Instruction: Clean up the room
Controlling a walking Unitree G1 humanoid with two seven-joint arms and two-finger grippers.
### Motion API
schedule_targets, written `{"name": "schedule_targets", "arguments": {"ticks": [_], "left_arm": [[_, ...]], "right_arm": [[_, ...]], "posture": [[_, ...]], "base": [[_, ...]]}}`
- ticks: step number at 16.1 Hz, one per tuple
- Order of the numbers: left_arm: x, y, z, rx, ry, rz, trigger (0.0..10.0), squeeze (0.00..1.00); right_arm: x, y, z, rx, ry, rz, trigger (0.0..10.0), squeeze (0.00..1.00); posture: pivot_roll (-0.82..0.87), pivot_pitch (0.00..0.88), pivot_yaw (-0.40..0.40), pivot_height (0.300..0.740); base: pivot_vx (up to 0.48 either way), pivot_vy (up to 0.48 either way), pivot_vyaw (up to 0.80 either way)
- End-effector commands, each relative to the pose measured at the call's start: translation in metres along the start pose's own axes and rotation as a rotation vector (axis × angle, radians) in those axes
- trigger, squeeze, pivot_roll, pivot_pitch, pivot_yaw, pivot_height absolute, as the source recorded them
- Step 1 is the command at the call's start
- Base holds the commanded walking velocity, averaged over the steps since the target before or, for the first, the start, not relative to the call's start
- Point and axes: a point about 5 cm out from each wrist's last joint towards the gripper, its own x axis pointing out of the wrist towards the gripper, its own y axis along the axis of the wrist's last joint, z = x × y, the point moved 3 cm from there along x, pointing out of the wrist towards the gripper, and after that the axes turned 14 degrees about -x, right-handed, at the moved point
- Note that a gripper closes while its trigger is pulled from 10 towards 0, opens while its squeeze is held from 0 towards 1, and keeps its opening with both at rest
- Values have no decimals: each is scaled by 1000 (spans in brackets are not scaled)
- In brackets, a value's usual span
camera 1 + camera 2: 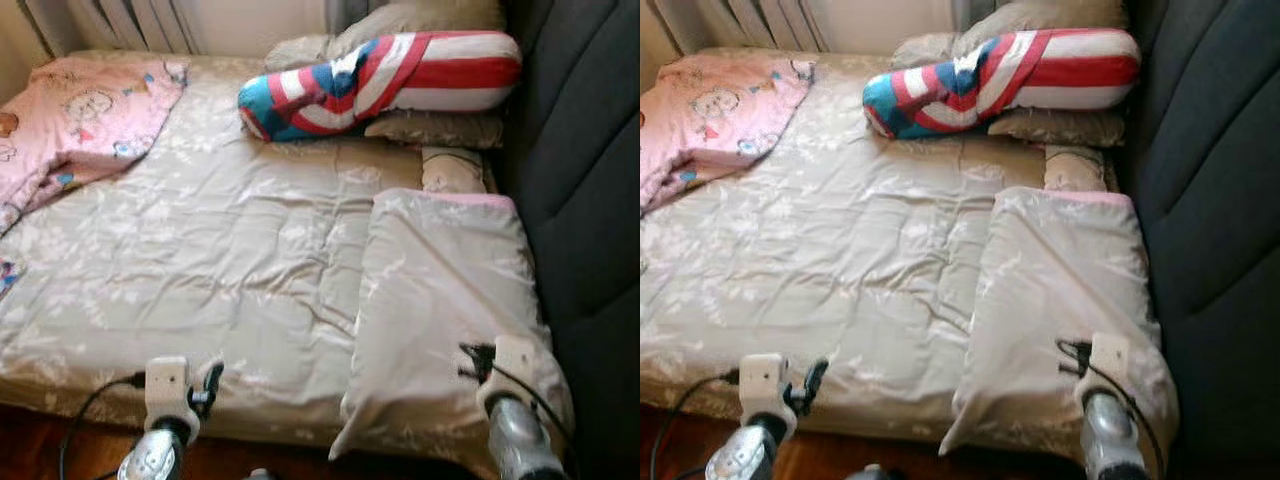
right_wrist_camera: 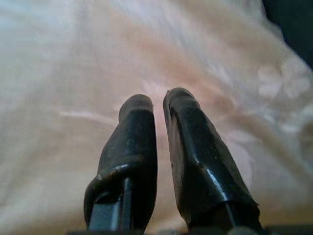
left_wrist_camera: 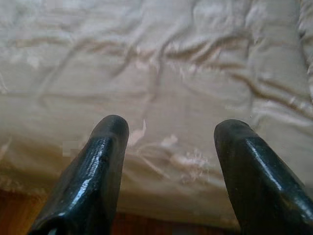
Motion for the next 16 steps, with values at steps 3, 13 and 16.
{"name": "schedule_targets", "arguments": {"ticks": [3,13,16], "left_arm": [[-8,-55,-21,16,68,-225,10000,0],[-16,-98,-20,24,130,-440,10000,0],[-17,-100,-24,24,150,-451,10000,0]], "right_arm": [[-18,-55,13,15,-28,-190,10000,0],[-44,-106,-14,-18,95,-383,10000,1000],[-43,-105,-17,-39,95,-391,10000,1000]], "posture": [[125,70,-31,740],[102,72,-35,740],[98,77,-35,740]], "base": [[0,0,0],[0,0,0],[0,0,0]]}}
